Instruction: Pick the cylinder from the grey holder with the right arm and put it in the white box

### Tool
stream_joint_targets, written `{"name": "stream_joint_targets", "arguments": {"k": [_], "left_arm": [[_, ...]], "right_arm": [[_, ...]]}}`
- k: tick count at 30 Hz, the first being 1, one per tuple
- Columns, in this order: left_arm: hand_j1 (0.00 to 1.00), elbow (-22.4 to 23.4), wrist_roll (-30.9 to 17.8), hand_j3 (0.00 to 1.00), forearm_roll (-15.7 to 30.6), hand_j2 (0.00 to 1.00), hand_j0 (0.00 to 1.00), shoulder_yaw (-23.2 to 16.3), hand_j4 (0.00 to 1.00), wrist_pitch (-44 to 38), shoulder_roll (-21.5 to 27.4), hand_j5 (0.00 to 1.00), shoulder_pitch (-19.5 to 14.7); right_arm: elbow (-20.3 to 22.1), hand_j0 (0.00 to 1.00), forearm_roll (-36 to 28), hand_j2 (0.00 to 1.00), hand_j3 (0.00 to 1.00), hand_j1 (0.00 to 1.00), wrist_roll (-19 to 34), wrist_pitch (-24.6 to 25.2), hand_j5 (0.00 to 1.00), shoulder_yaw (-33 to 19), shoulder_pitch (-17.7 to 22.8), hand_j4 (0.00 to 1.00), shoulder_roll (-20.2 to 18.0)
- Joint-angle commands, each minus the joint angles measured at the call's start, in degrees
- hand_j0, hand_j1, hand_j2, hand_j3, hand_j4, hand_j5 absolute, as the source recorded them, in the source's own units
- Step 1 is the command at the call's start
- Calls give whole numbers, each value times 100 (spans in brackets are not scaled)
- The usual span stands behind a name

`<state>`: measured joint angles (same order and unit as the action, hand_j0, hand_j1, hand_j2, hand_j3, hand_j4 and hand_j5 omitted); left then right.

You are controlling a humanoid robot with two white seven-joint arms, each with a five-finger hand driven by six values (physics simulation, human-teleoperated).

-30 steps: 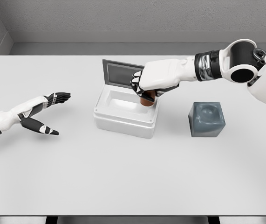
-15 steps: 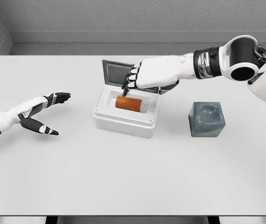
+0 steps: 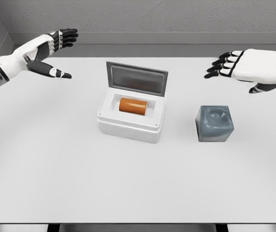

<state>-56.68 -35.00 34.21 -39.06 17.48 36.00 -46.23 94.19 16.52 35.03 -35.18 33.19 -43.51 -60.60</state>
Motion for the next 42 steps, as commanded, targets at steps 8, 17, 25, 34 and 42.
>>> {"name": "stream_joint_targets", "arguments": {"k": [8, 17, 25, 34, 42], "left_arm": [[100, 896, 0, 100, -819, 100, 100, -22, 100, -87, -1367, 100, -27], [100, 500, 0, 100, -652, 100, 100, -5, 100, -87, -1315, 100, -97], [100, 26, 0, 100, -626, 100, 100, 4, 100, -69, -1043, 100, 61], [100, -536, 0, 100, -178, 100, 100, -13, 100, -78, -603, 100, 228], [100, -959, 0, 100, -98, 100, 100, -40, 100, -78, -436, 100, 483]], "right_arm": [[39, 100, -158, 100, 100, 100, -3, 18, 100, -260, 105, 100, -321], [126, 100, -158, 100, 100, 100, -3, 18, 100, -234, 97, 100, -479], [161, 100, -167, 100, 100, 100, -3, 18, 100, -234, 97, 100, -567], [179, 100, -176, 100, 100, 100, -3, 18, 100, -199, 88, 100, -594], [179, 100, -176, 100, 100, 100, -3, 18, 100, -190, 88, 100, -594]]}}
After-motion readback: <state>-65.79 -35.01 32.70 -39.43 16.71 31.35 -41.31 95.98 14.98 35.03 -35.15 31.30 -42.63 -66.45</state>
